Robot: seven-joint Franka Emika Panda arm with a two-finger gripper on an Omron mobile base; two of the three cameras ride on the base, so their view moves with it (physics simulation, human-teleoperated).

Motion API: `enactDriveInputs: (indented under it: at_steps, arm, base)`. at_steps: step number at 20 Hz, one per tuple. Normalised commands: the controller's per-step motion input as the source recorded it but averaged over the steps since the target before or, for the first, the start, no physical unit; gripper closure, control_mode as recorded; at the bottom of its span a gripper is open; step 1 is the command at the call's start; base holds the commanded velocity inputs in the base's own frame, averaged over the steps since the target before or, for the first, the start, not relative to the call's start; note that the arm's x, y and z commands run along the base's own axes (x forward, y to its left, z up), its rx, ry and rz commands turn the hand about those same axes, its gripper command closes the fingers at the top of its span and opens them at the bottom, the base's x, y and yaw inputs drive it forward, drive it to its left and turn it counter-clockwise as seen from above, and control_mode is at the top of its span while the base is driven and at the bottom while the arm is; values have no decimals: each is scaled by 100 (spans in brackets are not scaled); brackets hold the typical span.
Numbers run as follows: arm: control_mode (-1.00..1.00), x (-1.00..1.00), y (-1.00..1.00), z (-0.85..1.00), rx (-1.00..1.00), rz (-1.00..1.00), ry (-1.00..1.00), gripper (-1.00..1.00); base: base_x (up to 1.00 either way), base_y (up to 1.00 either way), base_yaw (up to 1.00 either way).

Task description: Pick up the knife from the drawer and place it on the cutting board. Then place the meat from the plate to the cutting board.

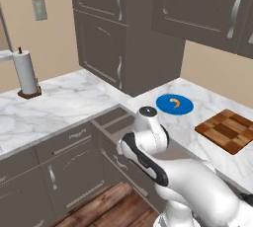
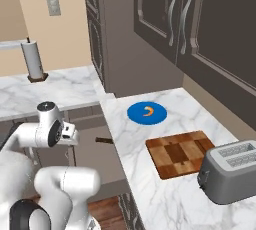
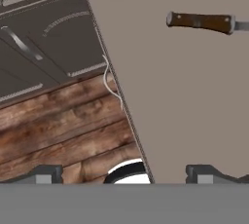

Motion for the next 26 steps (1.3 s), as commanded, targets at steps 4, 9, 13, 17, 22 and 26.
enactDriveInputs:
  at_steps: [4, 9, 13, 17, 22, 26]
  arm:
    - [-100, 36, 0, -29, 0, 4, 15, -100]
    - [-100, 39, 4, -16, 0, 2, 11, -100]
    - [-100, 20, 8, -15, -4, 3, 2, -100]
    - [-100, 16, 4, -20, -2, 7, 0, -100]
    - [-100, 13, 2, -24, 0, 10, -7, -100]
    - [-100, 3, 1, -32, 0, 12, -7, -100]
  base:
    - [0, 0, 0]
    - [0, 0, 0]
    - [0, 0, 0]
    - [0, 0, 0]
    - [0, 0, 0]
    - [0, 0, 0]
